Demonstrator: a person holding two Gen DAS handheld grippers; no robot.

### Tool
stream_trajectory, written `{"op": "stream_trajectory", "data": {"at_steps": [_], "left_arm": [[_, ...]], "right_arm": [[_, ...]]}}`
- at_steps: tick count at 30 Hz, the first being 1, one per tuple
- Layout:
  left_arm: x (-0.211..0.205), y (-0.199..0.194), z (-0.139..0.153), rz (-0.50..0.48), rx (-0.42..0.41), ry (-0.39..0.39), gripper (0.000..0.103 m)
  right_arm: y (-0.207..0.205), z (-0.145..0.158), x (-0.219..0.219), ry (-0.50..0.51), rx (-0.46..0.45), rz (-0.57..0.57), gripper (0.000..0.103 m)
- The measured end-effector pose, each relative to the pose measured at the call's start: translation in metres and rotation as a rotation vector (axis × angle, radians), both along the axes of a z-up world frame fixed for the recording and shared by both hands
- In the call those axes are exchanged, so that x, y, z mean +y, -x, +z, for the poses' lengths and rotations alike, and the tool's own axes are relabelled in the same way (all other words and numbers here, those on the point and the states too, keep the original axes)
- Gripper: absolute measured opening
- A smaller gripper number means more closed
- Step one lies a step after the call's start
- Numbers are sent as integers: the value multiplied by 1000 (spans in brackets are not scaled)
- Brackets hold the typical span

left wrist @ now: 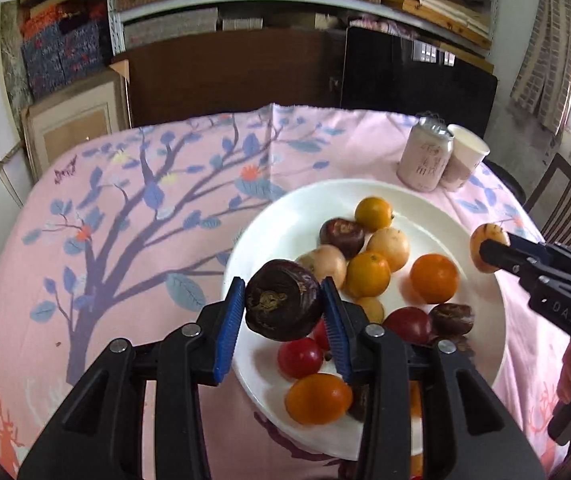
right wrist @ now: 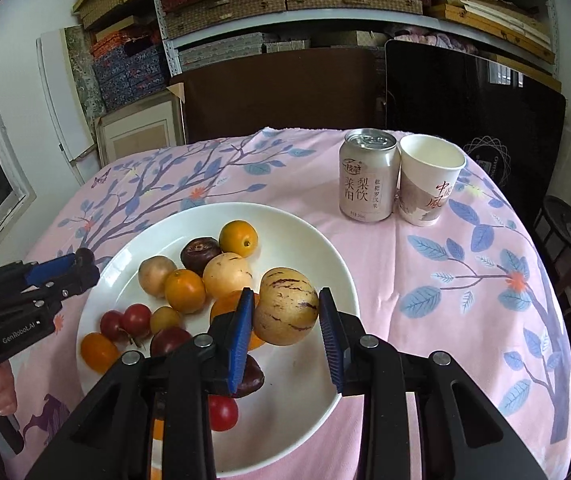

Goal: Organize fruits
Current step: 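Carry both fruits onto the white plate and open both grippers, then grasp a dark brown fruit with the left gripper while the right grasps an orange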

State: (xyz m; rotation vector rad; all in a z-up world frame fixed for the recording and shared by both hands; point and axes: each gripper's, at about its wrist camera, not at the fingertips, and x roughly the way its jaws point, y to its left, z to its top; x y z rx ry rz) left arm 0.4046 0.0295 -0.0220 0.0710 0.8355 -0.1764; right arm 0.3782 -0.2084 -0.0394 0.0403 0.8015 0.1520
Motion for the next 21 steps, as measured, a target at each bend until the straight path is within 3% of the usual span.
{"op": "stream_trajectory", "data": {"at_steps": [2,4,5,6,7,8,11,17,21], "left_arm": [[0,-5,-9,13,6,-25,38],[4,-8,-13,17,29,22,38],[7,-8,-15,21,40,54,43],[11,-9,-14,27,47,90,71],[14,-8,-14,48,43,103,90],[18,-4,-10,84,11,110,98],[24,10,1,108,-55,108,98],[26,63,14,28,-80,21,98],[22,118,-2,-65,-68,-106,98]], "right_arm": [[-1,-4,0,11,8,5,33],[-2,-6,-1,7,11,15,36],[0,-5,-2,-5,2,20,54],[4,-3,-3,-13,-14,16,71],[7,-1,-5,-16,-39,9,93],[13,3,-7,-14,-69,2,95],[27,13,-15,6,-94,-15,95],[85,21,-22,-16,-83,-6,98],[150,7,10,22,-65,161,99]]}}
